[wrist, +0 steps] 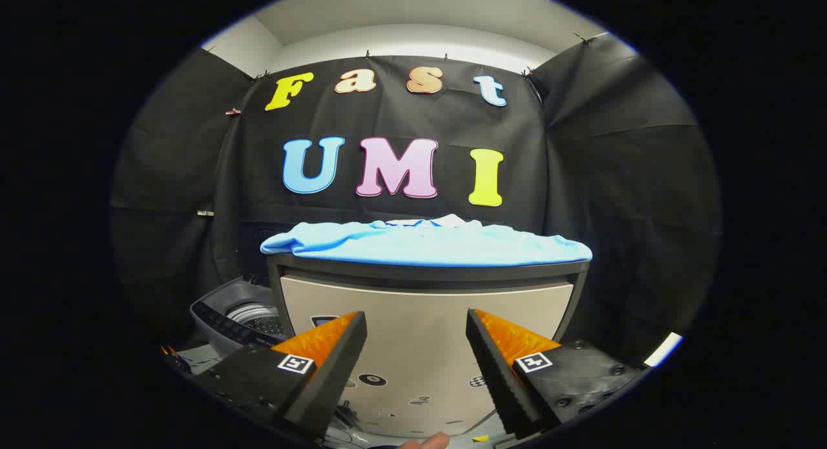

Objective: Put the clothes into the washing machine and then close the washing machine lid.

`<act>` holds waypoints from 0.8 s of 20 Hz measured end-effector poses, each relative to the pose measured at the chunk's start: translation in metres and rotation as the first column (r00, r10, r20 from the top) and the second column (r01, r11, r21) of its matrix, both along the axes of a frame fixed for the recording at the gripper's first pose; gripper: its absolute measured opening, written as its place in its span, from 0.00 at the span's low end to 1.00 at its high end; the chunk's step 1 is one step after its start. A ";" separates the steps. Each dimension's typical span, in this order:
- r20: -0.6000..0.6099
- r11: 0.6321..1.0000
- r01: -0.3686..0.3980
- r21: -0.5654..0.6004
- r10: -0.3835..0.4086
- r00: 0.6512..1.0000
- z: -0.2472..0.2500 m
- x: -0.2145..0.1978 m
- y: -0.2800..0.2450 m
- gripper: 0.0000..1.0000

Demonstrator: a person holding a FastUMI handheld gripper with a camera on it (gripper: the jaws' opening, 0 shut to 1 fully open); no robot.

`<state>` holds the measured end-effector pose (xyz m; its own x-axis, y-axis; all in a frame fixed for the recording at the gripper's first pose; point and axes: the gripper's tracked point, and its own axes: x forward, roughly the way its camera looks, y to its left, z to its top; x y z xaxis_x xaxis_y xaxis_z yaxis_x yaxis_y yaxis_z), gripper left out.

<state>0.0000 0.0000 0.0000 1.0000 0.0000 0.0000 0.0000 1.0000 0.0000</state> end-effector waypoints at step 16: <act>0.001 1.000 0.008 0.003 -0.008 1.000 0.001 0.001 -0.002 0.97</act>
<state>0.0005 -0.0024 0.0014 1.0000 -0.0079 0.0010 0.0079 1.0000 0.0026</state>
